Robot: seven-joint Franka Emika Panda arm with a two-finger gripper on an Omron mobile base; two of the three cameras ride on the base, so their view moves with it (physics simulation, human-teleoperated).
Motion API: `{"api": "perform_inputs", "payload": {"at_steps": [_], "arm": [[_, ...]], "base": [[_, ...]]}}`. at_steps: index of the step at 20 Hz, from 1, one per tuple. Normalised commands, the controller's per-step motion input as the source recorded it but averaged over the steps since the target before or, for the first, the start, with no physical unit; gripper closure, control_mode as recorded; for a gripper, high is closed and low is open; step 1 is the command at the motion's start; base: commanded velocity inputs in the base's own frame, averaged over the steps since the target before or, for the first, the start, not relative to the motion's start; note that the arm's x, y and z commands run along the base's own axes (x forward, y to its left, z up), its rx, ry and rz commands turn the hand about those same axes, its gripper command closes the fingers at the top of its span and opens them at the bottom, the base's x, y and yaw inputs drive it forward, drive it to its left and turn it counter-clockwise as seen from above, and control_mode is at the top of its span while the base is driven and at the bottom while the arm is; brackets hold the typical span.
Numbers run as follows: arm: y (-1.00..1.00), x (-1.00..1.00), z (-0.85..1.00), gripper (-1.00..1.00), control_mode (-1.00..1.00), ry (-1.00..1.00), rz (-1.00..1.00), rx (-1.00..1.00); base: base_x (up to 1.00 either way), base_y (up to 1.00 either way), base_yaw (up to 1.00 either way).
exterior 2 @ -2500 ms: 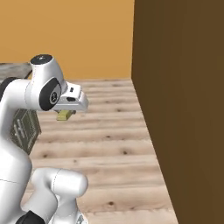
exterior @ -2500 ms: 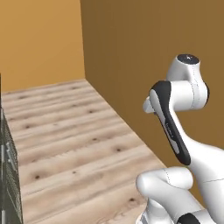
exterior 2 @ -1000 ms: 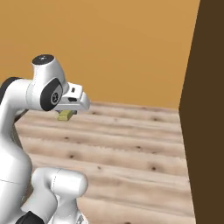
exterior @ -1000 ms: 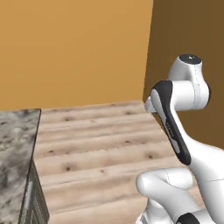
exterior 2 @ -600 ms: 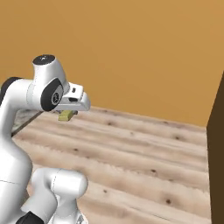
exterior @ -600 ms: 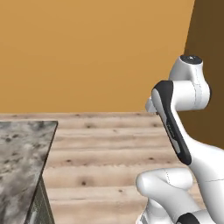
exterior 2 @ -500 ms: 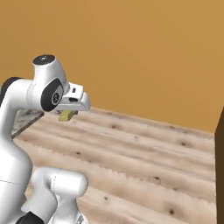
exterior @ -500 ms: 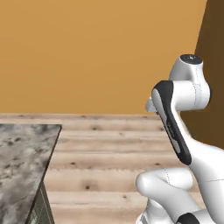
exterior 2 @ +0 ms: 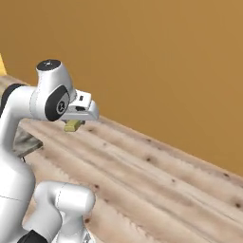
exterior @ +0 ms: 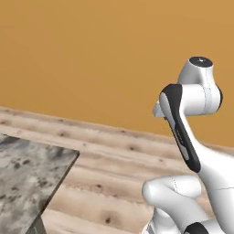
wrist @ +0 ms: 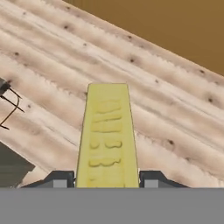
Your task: Retrieve the butter from the fridge and place it on a plate on the dining table. Then retrieve the butter knife by the fridge and place it near the plate.
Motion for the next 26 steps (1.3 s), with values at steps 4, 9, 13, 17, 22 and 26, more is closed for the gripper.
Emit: {"api": "perform_inputs", "payload": {"at_steps": [4, 9, 13, 17, 22, 26], "arm": [[0.00, 0.00, 0.00, 1.00, 1.00, 0.00, 0.00, 0.00], [0.00, 0.00, 0.00, 1.00, 1.00, 0.00, 0.00, 0.00], [0.00, 0.00, 0.00, 1.00, 1.00, 0.00, 0.00, 0.00], [0.00, 0.00, 0.00, 1.00, 1.00, 0.00, 0.00, 0.00], [0.00, 0.00, 0.00, 1.00, 1.00, 0.00, 0.00, 0.00], [0.00, 0.00, 0.00, 1.00, 1.00, 0.00, 0.00, 0.00]], "base": [[1.00, -0.44, 0.53], [1.00, -0.40, 0.56], [1.00, -0.43, 0.56], [1.00, -0.41, 0.58], [1.00, -0.39, 0.59], [1.00, -0.42, 0.57]]}}
